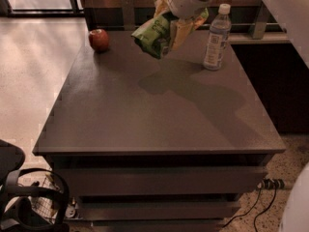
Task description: Move green rice chip bag near apple
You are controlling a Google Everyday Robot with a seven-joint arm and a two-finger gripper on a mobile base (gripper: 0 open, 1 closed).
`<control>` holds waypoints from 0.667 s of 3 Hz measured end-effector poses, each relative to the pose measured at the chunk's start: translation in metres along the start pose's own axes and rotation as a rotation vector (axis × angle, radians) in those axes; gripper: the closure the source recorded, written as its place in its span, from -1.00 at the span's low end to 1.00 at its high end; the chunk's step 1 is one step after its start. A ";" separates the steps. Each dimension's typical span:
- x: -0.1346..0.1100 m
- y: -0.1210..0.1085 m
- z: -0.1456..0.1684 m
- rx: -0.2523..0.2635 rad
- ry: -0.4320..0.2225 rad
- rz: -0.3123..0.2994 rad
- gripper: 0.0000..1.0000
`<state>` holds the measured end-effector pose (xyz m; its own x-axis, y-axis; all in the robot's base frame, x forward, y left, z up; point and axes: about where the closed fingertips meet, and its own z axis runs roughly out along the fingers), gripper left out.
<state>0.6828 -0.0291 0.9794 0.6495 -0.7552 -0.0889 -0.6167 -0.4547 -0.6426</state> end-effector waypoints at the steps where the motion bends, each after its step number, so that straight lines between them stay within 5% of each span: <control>1: 0.009 -0.021 0.022 0.075 -0.001 -0.004 1.00; 2: 0.023 -0.040 0.039 0.137 0.006 0.005 1.00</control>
Offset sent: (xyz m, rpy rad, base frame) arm 0.0890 0.0169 -0.0029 0.1311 -0.1628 -0.0487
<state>0.7398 -0.0104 0.9732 0.6433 -0.7605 -0.0882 -0.5532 -0.3821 -0.7402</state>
